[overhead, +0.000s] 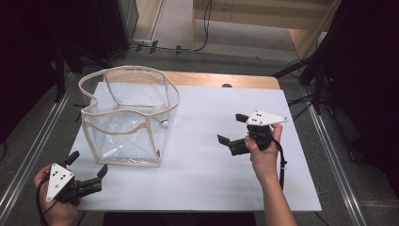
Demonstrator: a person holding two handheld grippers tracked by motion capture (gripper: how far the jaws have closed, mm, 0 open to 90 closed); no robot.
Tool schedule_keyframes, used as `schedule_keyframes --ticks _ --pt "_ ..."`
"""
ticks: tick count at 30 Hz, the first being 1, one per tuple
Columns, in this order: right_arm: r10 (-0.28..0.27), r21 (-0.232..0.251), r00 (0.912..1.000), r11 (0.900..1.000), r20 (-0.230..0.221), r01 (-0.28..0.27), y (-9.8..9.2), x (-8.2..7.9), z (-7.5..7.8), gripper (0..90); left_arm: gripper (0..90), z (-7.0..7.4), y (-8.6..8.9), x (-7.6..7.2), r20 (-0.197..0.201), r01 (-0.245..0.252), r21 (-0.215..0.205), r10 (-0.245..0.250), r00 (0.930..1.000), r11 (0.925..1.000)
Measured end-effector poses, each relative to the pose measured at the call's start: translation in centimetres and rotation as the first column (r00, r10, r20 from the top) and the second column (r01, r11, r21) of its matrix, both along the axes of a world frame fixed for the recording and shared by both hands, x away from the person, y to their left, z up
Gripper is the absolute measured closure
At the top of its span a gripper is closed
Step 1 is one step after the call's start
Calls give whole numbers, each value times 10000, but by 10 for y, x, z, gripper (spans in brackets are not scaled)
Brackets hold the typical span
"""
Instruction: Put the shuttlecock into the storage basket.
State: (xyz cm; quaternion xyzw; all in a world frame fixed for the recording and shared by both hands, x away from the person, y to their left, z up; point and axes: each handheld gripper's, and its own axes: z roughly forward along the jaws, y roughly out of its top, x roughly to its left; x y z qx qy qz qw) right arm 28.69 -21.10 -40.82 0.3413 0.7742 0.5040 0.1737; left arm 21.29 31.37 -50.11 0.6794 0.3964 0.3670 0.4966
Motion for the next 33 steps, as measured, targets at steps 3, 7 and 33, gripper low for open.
schedule_keyframes --ticks 3,7,33 --pt "-39 -45 10000 10000 13 39 -5 -3 -4 0 0 0 0 0 -2 10 24 -10 10000 10000" --pt "-154 -52 9999 9999 0 154 -12 -8 -9 0 0 0 0 0 0 4 32 -4 10000 10000" --pt "-1037 135 9944 9945 -213 1040 -68 -46 -49 0 0 0 -1 0 2 -9 81 9 10000 10000"
